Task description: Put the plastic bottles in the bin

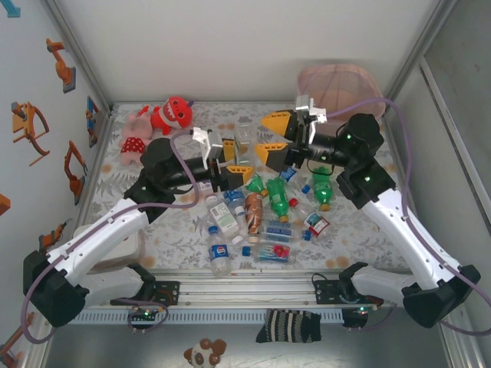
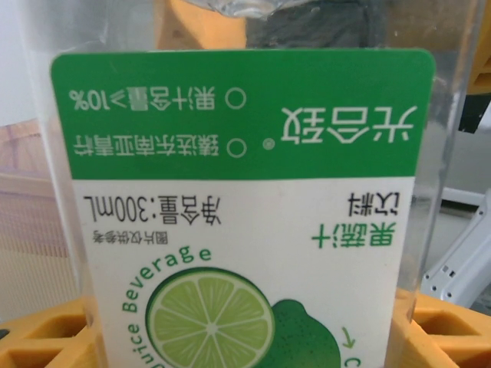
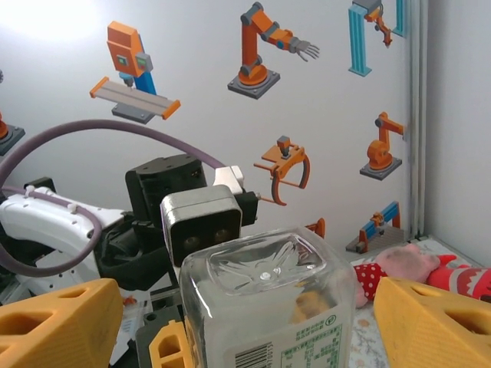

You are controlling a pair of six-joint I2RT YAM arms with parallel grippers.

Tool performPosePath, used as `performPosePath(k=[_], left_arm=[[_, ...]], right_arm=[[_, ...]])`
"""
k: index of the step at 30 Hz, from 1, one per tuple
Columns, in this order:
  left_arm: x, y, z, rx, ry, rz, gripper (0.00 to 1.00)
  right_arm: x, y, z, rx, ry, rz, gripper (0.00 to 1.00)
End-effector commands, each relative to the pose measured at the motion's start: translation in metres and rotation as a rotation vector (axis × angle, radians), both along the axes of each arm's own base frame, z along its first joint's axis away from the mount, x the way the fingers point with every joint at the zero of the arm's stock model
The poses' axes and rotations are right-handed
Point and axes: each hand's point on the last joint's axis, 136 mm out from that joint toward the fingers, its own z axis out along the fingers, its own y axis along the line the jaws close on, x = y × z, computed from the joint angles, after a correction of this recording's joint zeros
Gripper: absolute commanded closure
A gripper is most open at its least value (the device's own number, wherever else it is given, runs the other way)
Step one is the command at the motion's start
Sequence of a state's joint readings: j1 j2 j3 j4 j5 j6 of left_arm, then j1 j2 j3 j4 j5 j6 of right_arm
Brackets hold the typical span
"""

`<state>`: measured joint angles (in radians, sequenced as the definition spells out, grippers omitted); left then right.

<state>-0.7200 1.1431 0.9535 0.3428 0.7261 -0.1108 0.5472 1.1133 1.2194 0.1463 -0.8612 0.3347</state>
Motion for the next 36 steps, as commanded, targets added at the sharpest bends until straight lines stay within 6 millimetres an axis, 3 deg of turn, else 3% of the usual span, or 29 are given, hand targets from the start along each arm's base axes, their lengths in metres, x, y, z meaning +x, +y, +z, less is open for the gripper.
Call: performPosePath(k=[1,3,5,11,15,24,29,36], left_arm=[[-0.021,-0.007,-0.009,-0.007,-0.129,-0.122,0.48],[-0.032,-0.01,-0.015,-0.011,-0.178,-0.191,0.49],[-0.036,-0.013,-0.007,-0.014,-0.159,-0.217,0.49],[-0.053,-0.019,-0.006,-0.015,-0.18,-0.282,0.49],[-0.061,-0.015,0.005,-0.049,-0.208,-0.281,0.5],[-0.062,-0.01,0.014,-0.07,-0.242,-0.237,0.5],[-0.059,-0.012,0.011,-0.058,-0.23,-0.23,0.49],[-0.049,-0.011,0.007,-0.035,-0.243,-0.157,0.3]], right_arm=[[-0.019,-0.003,-0.008,0.006,-0.062,0.026,0.15],[-0.03,-0.003,-0.013,0.013,-0.11,0.066,0.12],[-0.033,-0.002,-0.012,0.008,-0.123,0.09,0.1],[-0.047,0.004,-0.025,-0.017,-0.115,0.19,0.14],[-0.055,0.004,-0.025,-0.011,-0.107,0.203,0.16],[-0.064,0.006,-0.031,0.006,-0.151,0.19,0.22],[-0.062,0.009,-0.024,0.027,-0.143,0.194,0.35],[-0.055,0.009,-0.02,0.032,-0.146,0.14,0.44]])
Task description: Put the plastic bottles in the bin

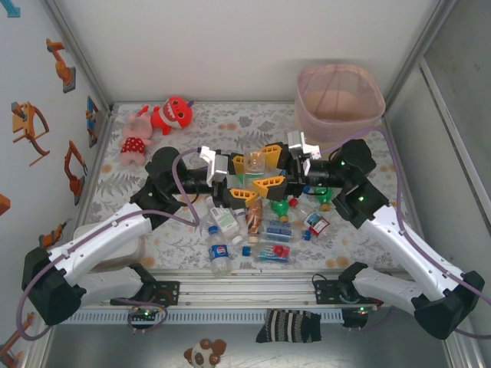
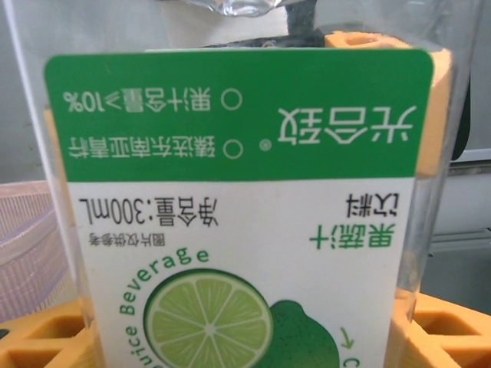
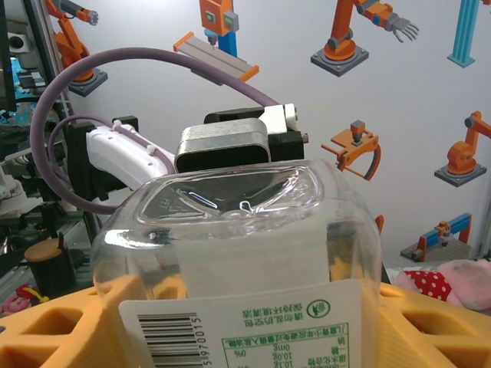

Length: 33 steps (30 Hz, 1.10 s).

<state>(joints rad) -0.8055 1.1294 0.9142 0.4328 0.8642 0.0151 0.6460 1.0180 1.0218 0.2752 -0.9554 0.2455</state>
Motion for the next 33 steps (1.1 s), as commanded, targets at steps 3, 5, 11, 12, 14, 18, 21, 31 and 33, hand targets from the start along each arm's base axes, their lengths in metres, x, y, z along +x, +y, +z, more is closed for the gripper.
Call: performPosePath(k=[3,5,11,12,14,18,21,31,33], left_arm=[[0.009,0.004,0.002,0.004,-0.06,0.088,0.22],[0.012,0.008,-0.001,0.021,-0.06,0.127,0.19],[0.049,0.033,-0.009,0.015,-0.014,0.41,0.13],[0.053,0.037,-0.011,0.015,-0.006,0.438,0.13],[0.062,0.045,-0.018,0.022,0.02,0.501,0.13],[0.072,0.056,-0.032,0.037,0.066,0.584,0.16],[0.079,0.063,-0.04,0.053,0.102,0.641,0.16],[0.086,0.067,-0.052,0.131,0.171,0.684,0.18],[0.088,0.069,-0.053,0.135,0.182,0.703,0.18]], right_arm=[[0.011,-0.003,0.018,0.027,-0.025,-0.103,0.45],[0.024,-0.005,0.019,0.004,-0.025,-0.184,0.47],[0.08,-0.021,0.013,-0.129,-0.011,-0.511,0.47],[0.09,-0.026,0.013,-0.146,0.001,-0.56,0.46],[0.115,-0.039,0.009,-0.197,0.048,-0.665,0.46],[0.161,-0.072,0.003,-0.27,0.142,-0.826,0.46],[0.193,-0.101,0.004,-0.276,0.198,-0.931,0.46],[0.276,-0.196,0.018,-0.294,0.262,-1.259,0.47],[0.288,-0.211,0.017,-0.304,0.276,-1.306,0.47]])
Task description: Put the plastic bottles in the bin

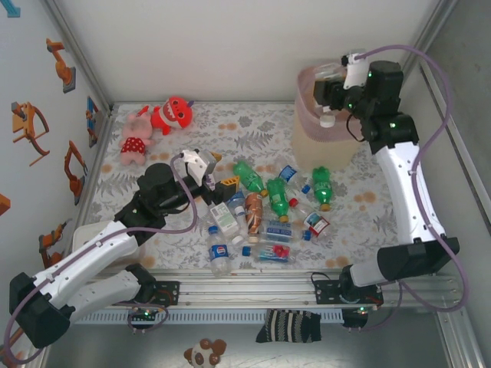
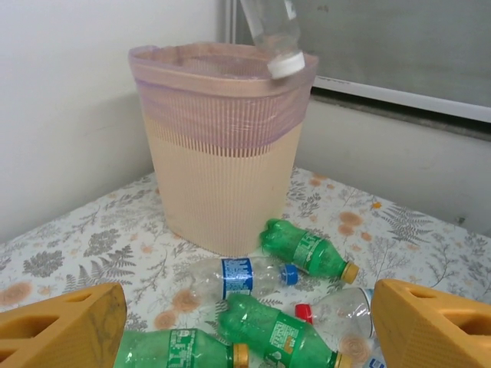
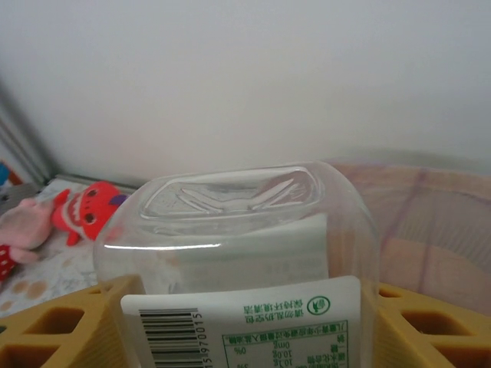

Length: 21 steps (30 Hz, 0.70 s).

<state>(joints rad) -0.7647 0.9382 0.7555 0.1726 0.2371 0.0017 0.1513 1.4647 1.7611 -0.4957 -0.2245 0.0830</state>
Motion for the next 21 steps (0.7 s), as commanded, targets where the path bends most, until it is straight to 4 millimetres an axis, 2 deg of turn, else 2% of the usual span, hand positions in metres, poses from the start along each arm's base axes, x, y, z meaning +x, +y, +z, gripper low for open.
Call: performPosePath(k=[1,4,7,14,21], left_arm=[[0.003,0.006,0.013,-0.016,0.013,0.04,0.18],[0.006,0.01,0.012,-0.008,0.04,0.067,0.17],[0.011,0.014,0.011,-0.004,0.076,0.101,0.17],[0.018,0.019,0.006,-0.01,0.131,0.151,0.17],[0.024,0.021,0.001,-0.029,0.204,0.168,0.16]], right_arm=[[0.017,-0.032,0.01,-0.02,-0.004,-0.113,0.47],[0.038,-0.054,-0.004,-0.042,0.055,-0.202,0.49],[0.055,-0.064,-0.022,-0.058,0.121,-0.227,0.49],[0.078,-0.074,-0.072,-0.136,0.275,-0.255,0.51],[0.09,-0.075,-0.14,-0.185,0.475,-0.25,0.53]])
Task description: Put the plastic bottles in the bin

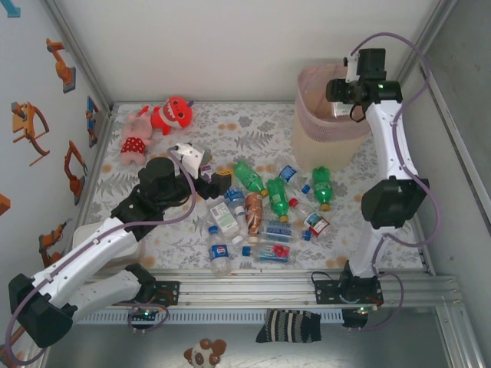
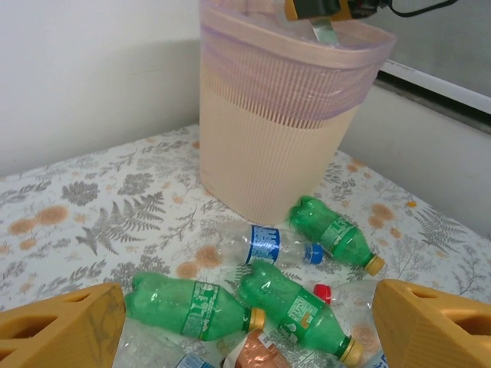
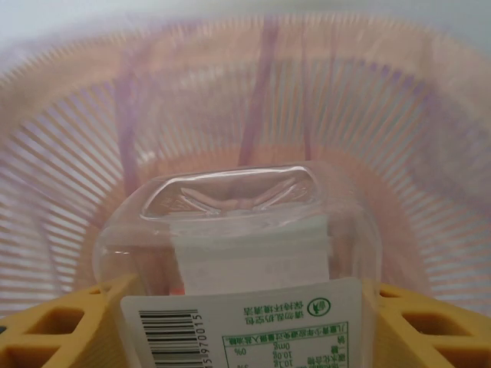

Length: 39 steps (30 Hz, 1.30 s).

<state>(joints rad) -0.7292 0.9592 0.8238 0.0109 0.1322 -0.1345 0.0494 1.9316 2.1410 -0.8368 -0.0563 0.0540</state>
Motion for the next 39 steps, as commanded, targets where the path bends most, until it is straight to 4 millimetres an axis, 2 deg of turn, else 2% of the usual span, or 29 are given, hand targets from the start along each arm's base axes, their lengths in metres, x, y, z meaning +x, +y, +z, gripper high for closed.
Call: performPosePath(k=[1,12,18,20,23,28,39], left_arm=[[0.001,0.0,0.014,-0.043,0.026,0.007,0.16],[0.002,-0.001,0.002,-0.024,0.092,0.015,0.17],[0.004,0.002,-0.001,-0.021,0.116,0.036,0.17],[0.005,0.003,-0.003,-0.02,0.125,0.043,0.18],[0.006,0.004,-0.005,-0.025,0.141,0.055,0.18],[0.014,0.012,-0.011,-0.034,0.177,0.129,0.19],[0.033,0.036,-0.04,-0.039,0.338,0.33,0.19]], right_arm=[[-0.003,-0.007,-0.022,-0.032,0.091,-0.014,0.53],[0.008,-0.004,-0.117,-0.01,0.309,-0.028,0.51],[0.011,-0.005,-0.151,-0.003,0.377,-0.044,0.44],[0.011,-0.004,-0.148,0.002,0.372,-0.046,0.4],[0.01,-0.005,-0.135,0.006,0.347,-0.049,0.34],[0.003,-0.004,-0.099,0.01,0.278,-0.051,0.25],[-0.025,0.002,-0.016,0.038,0.11,-0.036,0.24]])
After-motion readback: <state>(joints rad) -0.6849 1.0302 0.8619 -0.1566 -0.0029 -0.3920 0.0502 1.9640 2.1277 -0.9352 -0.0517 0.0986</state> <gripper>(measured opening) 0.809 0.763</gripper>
